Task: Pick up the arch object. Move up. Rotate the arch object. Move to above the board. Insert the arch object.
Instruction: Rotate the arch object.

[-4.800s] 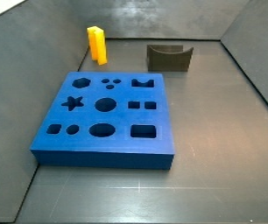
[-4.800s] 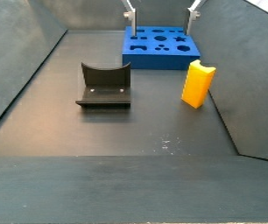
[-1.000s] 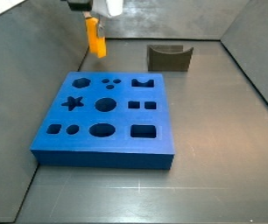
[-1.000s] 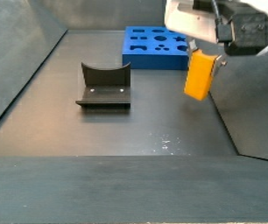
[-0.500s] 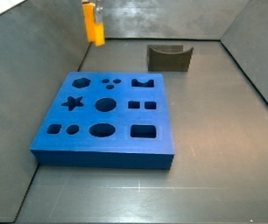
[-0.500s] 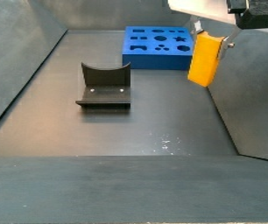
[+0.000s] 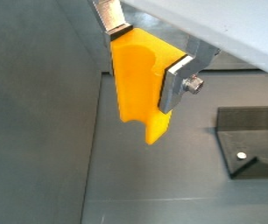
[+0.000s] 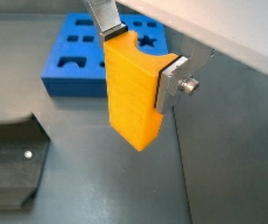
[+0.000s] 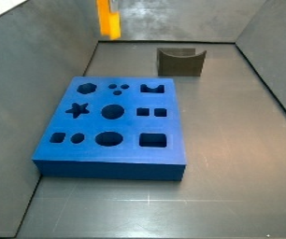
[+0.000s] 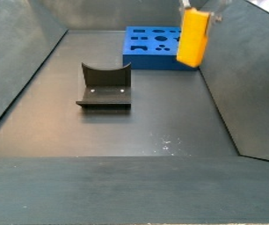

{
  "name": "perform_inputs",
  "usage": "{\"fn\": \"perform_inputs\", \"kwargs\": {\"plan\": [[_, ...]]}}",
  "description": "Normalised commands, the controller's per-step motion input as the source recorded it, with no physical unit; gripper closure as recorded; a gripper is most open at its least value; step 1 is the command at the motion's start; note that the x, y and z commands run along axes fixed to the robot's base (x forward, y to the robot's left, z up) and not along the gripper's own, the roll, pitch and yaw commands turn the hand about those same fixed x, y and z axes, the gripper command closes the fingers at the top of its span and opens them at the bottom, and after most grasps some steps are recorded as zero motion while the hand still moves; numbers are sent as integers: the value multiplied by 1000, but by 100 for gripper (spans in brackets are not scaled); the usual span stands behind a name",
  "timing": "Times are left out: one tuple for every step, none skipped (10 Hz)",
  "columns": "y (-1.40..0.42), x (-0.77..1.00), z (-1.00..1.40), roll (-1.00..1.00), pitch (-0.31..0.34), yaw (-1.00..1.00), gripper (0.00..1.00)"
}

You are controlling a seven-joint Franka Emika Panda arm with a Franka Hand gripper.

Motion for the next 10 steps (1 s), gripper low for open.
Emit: {"fn": "perform_inputs", "kwargs": {"plan": [[-101, 120, 956, -17, 75, 13, 100], [-65, 78, 833, -15, 77, 13, 100], [-41, 40, 669, -10, 79, 16, 100], [-29, 28, 547, -5, 76, 17, 100], [-25, 21, 461, -1, 78, 16, 100], [-18, 17, 295, 8, 79, 17, 100], [-15, 18, 169, 15, 82, 16, 100], [0, 0, 0, 57, -27, -564, 100], [3, 7, -20, 58, -32, -560, 100], [18, 7, -16, 56, -35, -353, 100]]}}
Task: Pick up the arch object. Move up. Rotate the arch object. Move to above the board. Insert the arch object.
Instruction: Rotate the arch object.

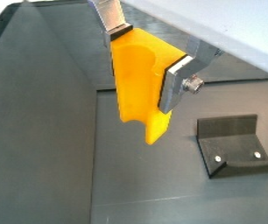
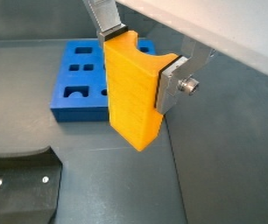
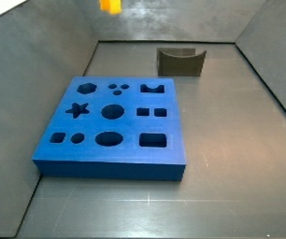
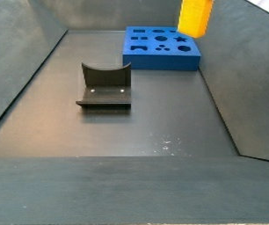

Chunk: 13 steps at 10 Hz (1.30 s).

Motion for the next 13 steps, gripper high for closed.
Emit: {"fn": "perform_inputs", "kwargs": {"plan": [[18, 7, -15, 55, -35, -269, 100], [3, 24, 0, 0, 0, -1000, 100], [-1, 24, 0, -1, 0, -1000, 100], [2, 23, 0, -2, 0, -1000, 100], [3, 23, 0, -2, 0, -1000, 100], [6, 22, -1, -2, 0, -1000, 100], [8, 22, -1, -3, 0, -1000, 100], [10, 22, -1, -3, 0, -1000, 100], [11, 22, -1, -3, 0, -1000, 100], [11, 21, -1, -3, 0, -1000, 100], [12, 21, -1, -3, 0, -1000, 100], [12, 21, -1, -3, 0, -1000, 100], [12, 21, -2, -4, 0, -1000, 100]]}}
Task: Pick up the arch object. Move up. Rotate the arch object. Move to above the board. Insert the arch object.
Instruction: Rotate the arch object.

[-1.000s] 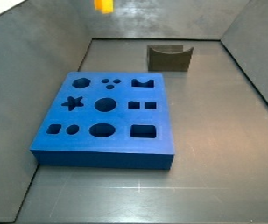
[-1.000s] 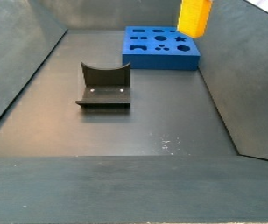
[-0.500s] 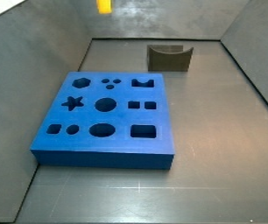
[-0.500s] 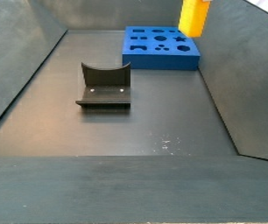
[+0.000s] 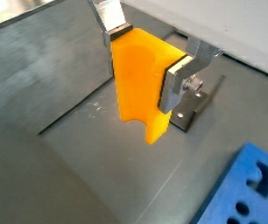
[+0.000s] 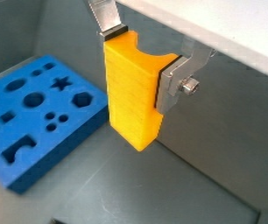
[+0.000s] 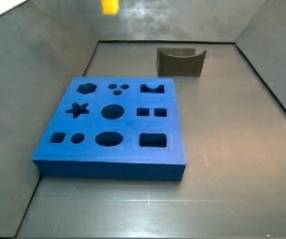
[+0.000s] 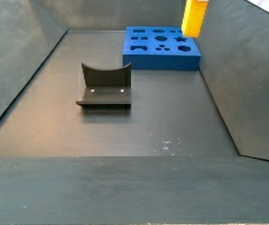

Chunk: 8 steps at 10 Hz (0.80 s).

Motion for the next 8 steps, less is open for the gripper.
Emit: {"fn": "perform_inputs", "kwargs": {"plan": [[12, 21, -2, -4, 0, -1000, 100], [13, 20, -2, -5, 0, -1000, 100], [13, 20, -2, -5, 0, -1000, 100], [13, 20, -2, -6, 0, -1000, 100], [14, 20, -2, -6, 0, -1000, 100], [14, 20, -2, -7, 0, -1000, 100], [14, 20, -2, -8, 0, -1000, 100], [15, 20, -2, -11, 1, -1000, 100]]}}
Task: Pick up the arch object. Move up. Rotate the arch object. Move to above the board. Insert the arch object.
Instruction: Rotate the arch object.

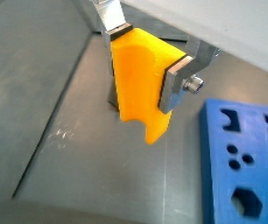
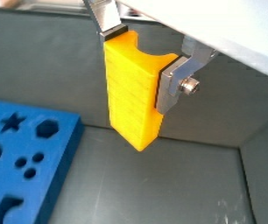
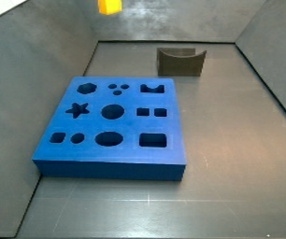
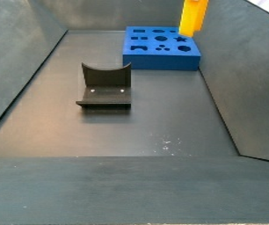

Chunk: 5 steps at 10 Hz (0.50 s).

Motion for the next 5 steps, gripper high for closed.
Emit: {"fn": "perform_inputs", "kwargs": {"plan": [[0, 0, 0, 0, 0, -1000, 100], [0, 0, 0, 0, 0, -1000, 100], [2, 0, 0, 0, 0, -1000, 100], [4, 0, 0, 0, 0, -1000, 100], [6, 0, 0, 0, 0, -1000, 100]]}}
